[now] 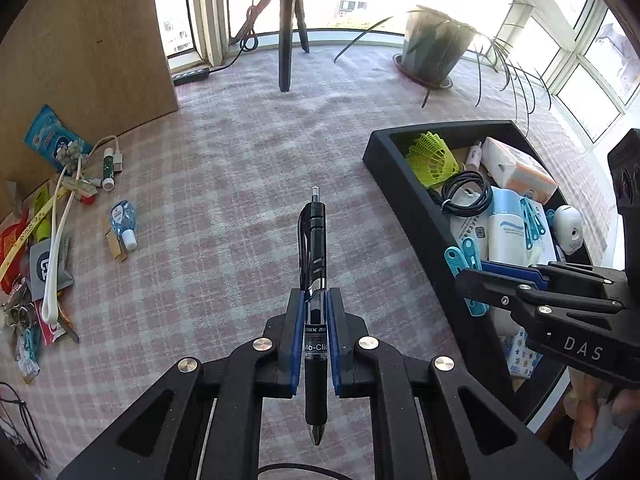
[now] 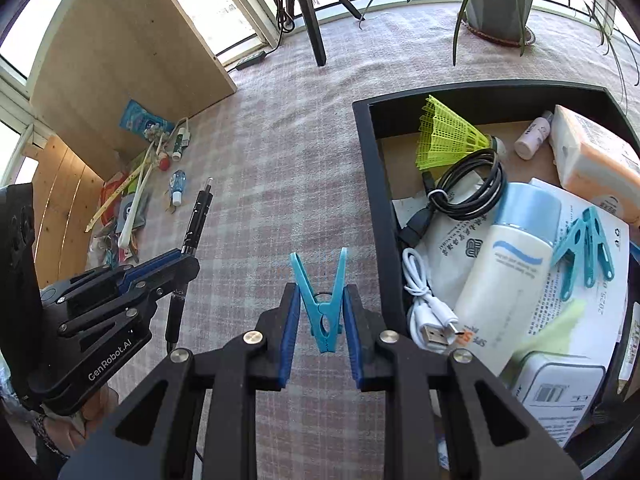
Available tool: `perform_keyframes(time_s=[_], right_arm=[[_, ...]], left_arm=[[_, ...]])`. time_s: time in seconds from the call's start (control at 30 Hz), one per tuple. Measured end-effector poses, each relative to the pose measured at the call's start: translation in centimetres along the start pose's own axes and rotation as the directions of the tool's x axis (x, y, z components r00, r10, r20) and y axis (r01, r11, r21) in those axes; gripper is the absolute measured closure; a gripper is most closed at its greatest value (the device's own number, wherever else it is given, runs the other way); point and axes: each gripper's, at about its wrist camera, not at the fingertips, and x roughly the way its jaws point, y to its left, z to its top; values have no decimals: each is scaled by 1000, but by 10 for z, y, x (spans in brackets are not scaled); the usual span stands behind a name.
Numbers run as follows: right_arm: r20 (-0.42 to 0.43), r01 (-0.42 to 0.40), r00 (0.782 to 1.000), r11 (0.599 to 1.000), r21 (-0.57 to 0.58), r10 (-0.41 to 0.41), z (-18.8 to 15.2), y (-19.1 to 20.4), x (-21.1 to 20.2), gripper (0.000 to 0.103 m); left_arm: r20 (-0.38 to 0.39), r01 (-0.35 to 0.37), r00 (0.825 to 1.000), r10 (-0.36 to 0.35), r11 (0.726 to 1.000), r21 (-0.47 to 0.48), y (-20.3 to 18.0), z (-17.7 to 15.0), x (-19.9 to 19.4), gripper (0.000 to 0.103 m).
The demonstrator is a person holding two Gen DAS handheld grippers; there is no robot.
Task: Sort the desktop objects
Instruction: 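Carry the clothespin with the right gripper while the left gripper carries the pen, both into the tray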
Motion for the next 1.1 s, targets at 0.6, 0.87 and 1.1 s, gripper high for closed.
perform_keyframes(time_s=[0.6,0.87,1.1], right_arm=[[138,159,973,971,177,-184,-22,-177,-120,81],[130,173,973,976,136,-191,-23,-197,-133,80],[179,189,961,972,137,-212,-27,-193,-155,50]], left_arm=[[3,104,994,-107,978,181,-195,31,12,93],[32,76,996,-83,981,176,-232,40,11,52],[122,14,992,-36,984,176,-231,36,-21,45]])
